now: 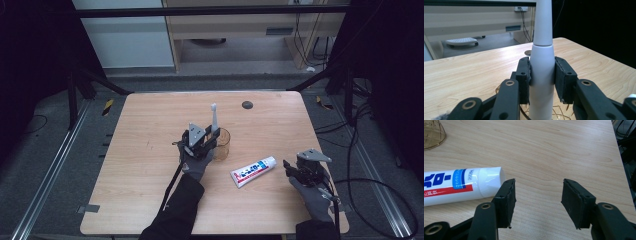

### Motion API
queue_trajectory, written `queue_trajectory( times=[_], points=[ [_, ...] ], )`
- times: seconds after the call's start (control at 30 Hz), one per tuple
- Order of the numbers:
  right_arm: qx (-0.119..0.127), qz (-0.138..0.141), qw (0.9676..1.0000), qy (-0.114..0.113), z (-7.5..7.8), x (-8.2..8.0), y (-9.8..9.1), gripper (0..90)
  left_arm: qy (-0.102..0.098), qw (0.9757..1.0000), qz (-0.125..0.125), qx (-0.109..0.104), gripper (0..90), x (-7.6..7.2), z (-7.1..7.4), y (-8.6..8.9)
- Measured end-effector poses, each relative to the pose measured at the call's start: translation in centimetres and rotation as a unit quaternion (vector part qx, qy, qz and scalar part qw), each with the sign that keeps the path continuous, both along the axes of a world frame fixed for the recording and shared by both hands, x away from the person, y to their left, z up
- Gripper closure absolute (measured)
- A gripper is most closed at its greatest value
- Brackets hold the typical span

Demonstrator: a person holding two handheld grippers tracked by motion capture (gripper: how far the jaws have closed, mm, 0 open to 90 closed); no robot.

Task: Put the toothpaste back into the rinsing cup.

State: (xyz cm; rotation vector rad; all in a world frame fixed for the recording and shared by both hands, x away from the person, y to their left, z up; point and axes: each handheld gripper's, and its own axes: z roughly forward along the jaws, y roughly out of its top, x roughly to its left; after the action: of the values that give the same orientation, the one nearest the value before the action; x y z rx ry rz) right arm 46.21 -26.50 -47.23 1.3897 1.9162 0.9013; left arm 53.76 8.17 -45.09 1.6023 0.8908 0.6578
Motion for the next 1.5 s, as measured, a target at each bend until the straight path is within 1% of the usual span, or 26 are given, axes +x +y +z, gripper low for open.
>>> queue_trajectory(
  times=[0.17, 0.27, 0.47, 0.67, 1.07, 1.37, 1.5],
  points=[
    [0.001, 0.000, 1.0000, 0.000, 0.00, 0.00, 0.02, 44.6, 0.001, 1.0000, -0.003, -0.001, 66.9, -0.04, -0.01, 0.08],
    [0.000, 0.000, 1.0000, 0.000, 0.00, 0.00, 0.01, 44.6, 0.005, 1.0000, -0.001, -0.004, 66.6, -0.06, 0.00, 0.26],
    [0.001, 0.000, 1.0000, 0.000, 0.01, -0.01, 0.04, 44.5, 0.009, 1.0000, -0.003, 0.002, 66.0, -0.10, 0.06, 0.36],
    [0.001, 0.000, 1.0000, 0.000, 0.01, -0.01, 0.02, 44.4, 0.020, 0.9997, -0.002, 0.011, 64.0, 0.04, -0.32, 0.38],
    [0.001, 0.000, 1.0000, 0.000, 0.01, -0.01, 0.02, 44.3, 0.019, 0.9997, -0.002, 0.012, 62.8, -0.03, -0.17, 0.52],
    [0.002, 0.000, 1.0000, -0.001, 0.03, -0.02, 0.02, 44.1, 0.021, 0.9996, -0.003, 0.018, 60.5, -0.13, -0.08, 0.67],
    [0.002, 0.000, 1.0000, 0.000, 0.03, -0.03, 0.05, 44.1, 0.019, 0.9997, -0.002, 0.015, 59.3, -0.10, 0.07, 0.91]
  ],
)
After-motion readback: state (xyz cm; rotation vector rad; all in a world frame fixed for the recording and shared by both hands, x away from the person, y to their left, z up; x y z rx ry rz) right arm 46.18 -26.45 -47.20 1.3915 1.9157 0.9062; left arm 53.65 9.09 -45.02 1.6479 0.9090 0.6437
